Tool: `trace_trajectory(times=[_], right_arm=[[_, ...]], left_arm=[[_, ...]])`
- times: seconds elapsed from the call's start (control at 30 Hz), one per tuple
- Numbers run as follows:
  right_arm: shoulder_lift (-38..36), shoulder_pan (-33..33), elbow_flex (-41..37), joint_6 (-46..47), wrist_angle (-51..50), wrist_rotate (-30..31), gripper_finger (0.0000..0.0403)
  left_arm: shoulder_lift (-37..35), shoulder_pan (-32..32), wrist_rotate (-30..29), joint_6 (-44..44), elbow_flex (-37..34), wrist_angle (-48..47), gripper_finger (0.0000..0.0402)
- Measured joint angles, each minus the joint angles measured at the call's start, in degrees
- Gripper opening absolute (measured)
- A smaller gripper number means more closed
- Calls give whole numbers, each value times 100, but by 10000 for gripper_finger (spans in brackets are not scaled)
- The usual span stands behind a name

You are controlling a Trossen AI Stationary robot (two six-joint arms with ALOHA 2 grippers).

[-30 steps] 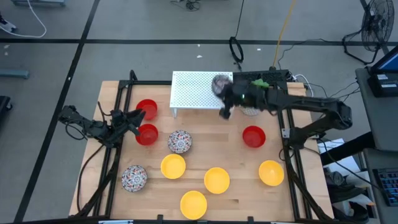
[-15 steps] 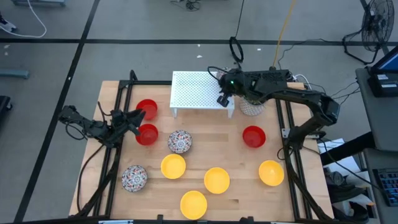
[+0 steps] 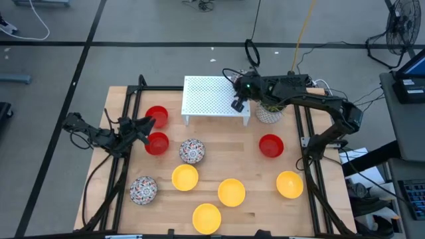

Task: Pick & Place Mini bowls
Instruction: Put the white patterned bowl on the shelf

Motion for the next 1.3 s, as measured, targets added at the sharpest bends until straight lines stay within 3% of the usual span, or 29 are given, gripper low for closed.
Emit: trace_trajectory(times=[0.3,1.3], right_arm=[[4,-2,0,-15,72,-302,4],[159,-219,-4,-168,21,-298,4]], left_arm=[[0,1,-1,0,0,-2,175],[0,0,-1,0,0,0,175]])
